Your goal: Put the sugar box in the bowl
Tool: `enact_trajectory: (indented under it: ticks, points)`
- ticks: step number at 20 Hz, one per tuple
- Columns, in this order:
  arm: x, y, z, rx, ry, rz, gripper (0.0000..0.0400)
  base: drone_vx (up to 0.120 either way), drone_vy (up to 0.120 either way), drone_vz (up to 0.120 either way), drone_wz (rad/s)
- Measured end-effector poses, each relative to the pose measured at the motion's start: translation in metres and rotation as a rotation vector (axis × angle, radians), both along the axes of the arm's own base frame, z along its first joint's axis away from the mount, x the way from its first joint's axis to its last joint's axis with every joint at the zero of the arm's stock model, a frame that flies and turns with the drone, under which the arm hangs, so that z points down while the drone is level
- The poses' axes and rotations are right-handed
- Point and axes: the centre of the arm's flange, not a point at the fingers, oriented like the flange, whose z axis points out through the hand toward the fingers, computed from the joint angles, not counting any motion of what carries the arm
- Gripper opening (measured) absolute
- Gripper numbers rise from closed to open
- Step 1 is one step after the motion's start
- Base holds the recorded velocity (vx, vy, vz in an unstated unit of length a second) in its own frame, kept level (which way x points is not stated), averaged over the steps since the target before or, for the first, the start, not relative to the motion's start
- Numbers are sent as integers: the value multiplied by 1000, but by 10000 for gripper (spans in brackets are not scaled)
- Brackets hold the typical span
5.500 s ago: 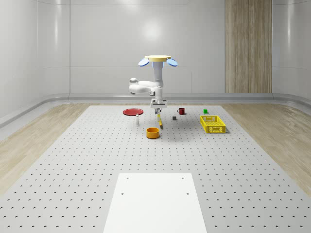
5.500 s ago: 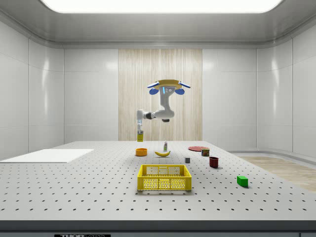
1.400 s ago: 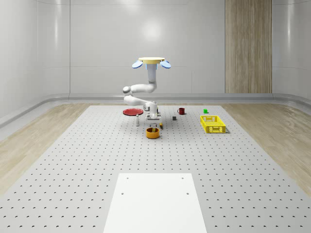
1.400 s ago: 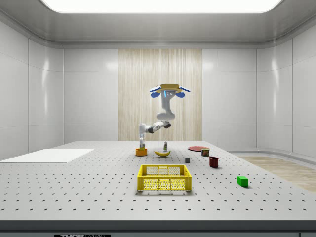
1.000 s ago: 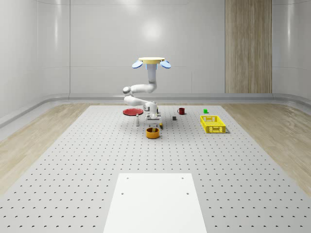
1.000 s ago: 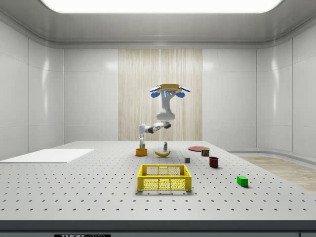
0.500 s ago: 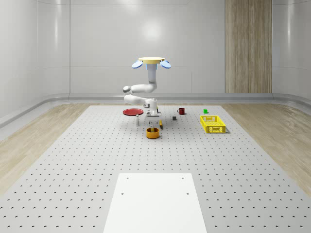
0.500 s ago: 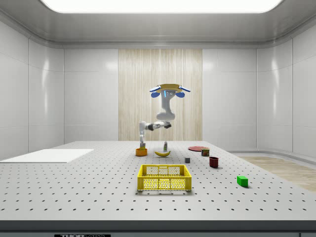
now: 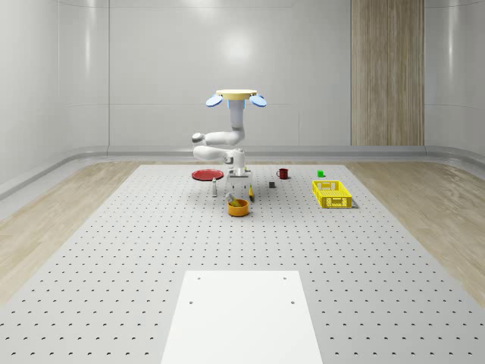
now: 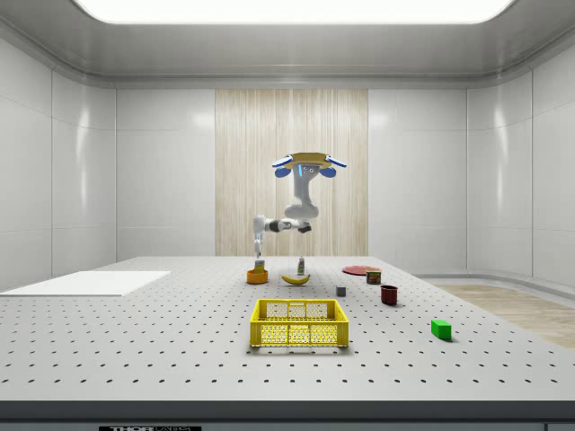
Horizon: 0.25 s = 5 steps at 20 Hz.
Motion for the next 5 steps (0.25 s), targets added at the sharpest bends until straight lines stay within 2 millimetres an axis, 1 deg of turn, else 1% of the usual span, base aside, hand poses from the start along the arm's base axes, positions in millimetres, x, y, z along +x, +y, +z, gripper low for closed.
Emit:
enact_trajectory:
  ticks: [5]
  points:
    - [0, 0, -4, 0, 0, 0, 400, 0, 0, 0, 0]
